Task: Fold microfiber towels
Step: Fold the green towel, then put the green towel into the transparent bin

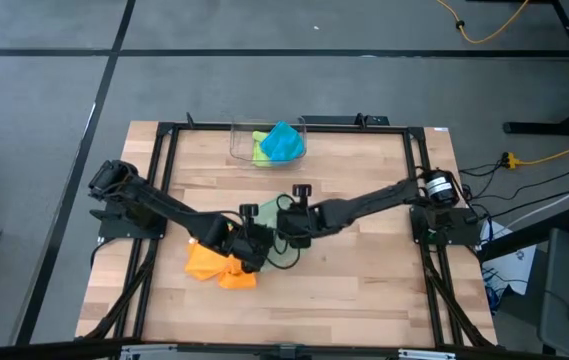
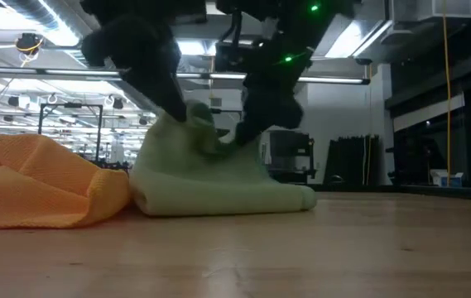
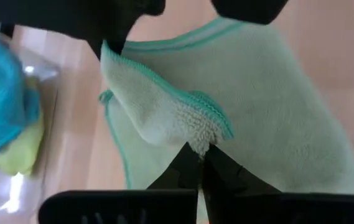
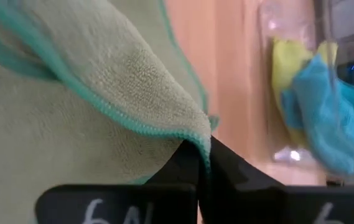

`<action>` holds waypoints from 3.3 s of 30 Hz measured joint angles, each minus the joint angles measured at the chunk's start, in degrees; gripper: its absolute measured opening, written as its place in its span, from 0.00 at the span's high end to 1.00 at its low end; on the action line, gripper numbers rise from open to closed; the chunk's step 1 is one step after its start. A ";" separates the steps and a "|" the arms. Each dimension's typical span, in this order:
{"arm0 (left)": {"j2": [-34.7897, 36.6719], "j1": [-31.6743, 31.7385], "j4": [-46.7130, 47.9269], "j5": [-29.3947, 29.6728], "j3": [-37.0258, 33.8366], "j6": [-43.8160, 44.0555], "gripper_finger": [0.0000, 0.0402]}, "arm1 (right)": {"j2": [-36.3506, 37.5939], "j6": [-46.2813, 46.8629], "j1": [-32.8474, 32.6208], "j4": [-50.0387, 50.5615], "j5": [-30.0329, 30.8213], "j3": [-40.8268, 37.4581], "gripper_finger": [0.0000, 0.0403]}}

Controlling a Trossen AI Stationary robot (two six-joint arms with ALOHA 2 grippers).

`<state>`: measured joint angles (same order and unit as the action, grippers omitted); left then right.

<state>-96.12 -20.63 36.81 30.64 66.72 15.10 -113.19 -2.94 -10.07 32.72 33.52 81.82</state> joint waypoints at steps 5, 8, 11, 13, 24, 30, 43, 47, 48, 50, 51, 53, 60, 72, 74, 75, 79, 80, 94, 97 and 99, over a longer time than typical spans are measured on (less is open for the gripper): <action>0.00 2.27 4.66 -0.20 0.04 0.91 1.00 | -0.40 -3.35 2.51 -4.45 -0.34 0.00 0.97; -0.23 3.57 5.67 -0.17 -0.34 0.90 1.00 | -0.41 -3.34 3.89 -4.51 -2.15 0.00 0.97; -0.24 4.93 5.59 0.51 -1.63 1.04 1.00 | -0.46 -2.10 5.03 -4.42 -5.45 -0.02 0.95; -0.24 5.78 5.47 0.50 -2.48 1.30 0.98 | -0.46 -2.15 5.73 -4.42 -7.95 -0.02 0.91; -0.31 7.33 8.01 0.86 -3.04 5.19 0.73 | -0.46 -3.76 8.65 -4.69 -9.20 -0.02 0.66; -0.15 6.92 17.09 1.82 -3.04 13.73 0.70 | -0.16 -9.40 8.78 -3.63 -6.89 -0.02 0.63; -0.13 2.40 32.67 1.59 -3.08 31.77 0.70 | 5.55 9.19 2.64 19.54 -8.72 0.04 0.63; 1.43 -0.46 37.98 -0.49 -3.13 35.71 0.70 | 5.58 10.18 -1.06 21.32 -10.60 -1.78 0.63; 2.26 -1.28 40.40 -1.52 -3.14 37.43 0.70 | 5.55 10.19 -2.02 21.08 -11.50 -2.63 0.63; 4.46 -2.87 44.56 -2.06 -3.17 40.98 0.70 | 5.53 10.78 -4.19 19.80 -12.78 -3.95 0.63; 5.74 -3.64 46.48 -2.01 -3.17 42.98 0.70 | 5.53 11.42 -5.16 18.05 -12.89 -4.61 0.63; 8.98 -4.76 49.91 -1.93 -3.17 46.20 0.70 | 5.53 11.58 -6.98 12.28 -12.83 -6.21 0.63; 21.69 -5.68 46.23 2.98 -3.17 45.52 0.70 | 5.25 -2.33 -11.05 -16.22 -14.41 -12.89 0.63; 31.32 0.96 20.16 5.93 -3.17 13.24 0.70 | 5.12 -7.26 -11.73 -29.01 -13.25 -16.63 0.61; 31.28 3.16 19.54 4.85 -3.17 9.54 0.70 | 5.14 -5.31 -11.32 -29.24 -13.02 -16.33 0.58; 31.26 4.31 19.57 4.43 -3.17 8.11 0.70 | 5.12 -4.44 -11.10 -29.25 -12.87 -16.33 0.55; 31.28 10.11 19.38 0.98 -3.17 1.86 0.70 | 5.12 -0.30 -10.50 -29.37 -13.01 -16.35 0.43; 31.32 11.83 19.04 -0.37 -3.17 -0.03 0.70 | 5.12 -0.09 -10.34 -29.34 -13.09 -16.35 0.40; 42.88 23.48 10.62 -18.82 -4.37 -11.34 0.70 | 2.33 -3.55 -9.58 -31.18 -16.96 -16.21 0.30; 46.96 23.48 2.50 -21.61 -9.29 -13.61 0.70 | 1.05 -3.65 -9.54 -31.60 -17.07 -16.09 0.30; 49.86 23.47 -2.84 -23.65 -13.98 -14.67 0.70 | 0.31 -3.65 -9.54 -32.05 -17.07 -16.09 0.30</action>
<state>-46.26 2.83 33.97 6.99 52.74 0.43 -112.88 -6.59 -19.62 0.67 16.45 65.73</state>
